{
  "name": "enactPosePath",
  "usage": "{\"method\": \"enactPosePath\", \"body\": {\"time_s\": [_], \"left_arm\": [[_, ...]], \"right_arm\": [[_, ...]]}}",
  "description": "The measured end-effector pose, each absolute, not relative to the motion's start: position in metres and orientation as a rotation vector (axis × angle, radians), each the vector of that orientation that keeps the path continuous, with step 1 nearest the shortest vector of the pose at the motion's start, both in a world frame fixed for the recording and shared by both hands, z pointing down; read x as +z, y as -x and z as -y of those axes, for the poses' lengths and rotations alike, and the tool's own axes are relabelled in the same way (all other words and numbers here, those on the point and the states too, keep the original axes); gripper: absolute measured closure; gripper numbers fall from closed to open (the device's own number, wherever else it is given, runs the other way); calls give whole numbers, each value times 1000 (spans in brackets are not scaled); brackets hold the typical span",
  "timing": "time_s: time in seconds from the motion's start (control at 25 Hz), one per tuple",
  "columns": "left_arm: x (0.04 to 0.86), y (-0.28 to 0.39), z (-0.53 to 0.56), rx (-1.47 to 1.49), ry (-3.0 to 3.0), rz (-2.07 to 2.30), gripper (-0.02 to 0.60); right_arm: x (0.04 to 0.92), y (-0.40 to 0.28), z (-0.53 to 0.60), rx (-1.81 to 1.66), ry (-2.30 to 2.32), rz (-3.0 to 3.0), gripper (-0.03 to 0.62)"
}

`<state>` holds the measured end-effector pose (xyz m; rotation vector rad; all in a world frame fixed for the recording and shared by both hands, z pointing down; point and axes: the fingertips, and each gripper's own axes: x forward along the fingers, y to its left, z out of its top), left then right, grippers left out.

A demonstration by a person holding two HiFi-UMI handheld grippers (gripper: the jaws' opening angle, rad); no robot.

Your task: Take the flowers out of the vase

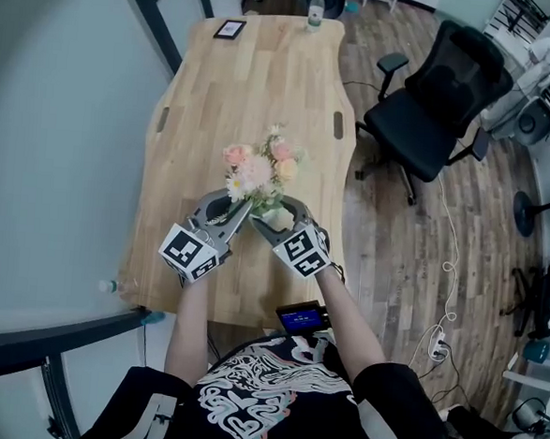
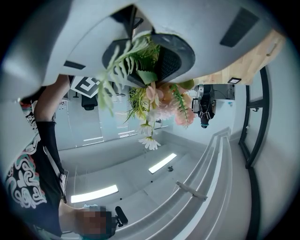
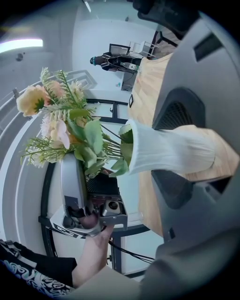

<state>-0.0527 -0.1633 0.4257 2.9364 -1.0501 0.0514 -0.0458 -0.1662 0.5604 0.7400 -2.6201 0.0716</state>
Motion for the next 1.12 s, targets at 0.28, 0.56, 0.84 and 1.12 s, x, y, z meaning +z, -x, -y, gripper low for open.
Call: {"method": "enactPosePath", "body": {"time_s": [0.28, 0.56, 0.84, 1.12], "left_arm": [[405, 62, 164, -24, -2922, 1086, 525], [368, 75, 166, -195, -2894, 1121, 525], [341, 92, 165, -258, -2876, 1180, 525], [311, 125, 159, -527, -2745, 1215, 525]], "right_arm": [[559, 45, 167, 83, -752, 2595, 312], [557, 44, 168, 85, -756, 2577, 312], [560, 41, 169, 109, -754, 2569, 312], [562, 35, 168, 154, -770, 2559, 312]]}}
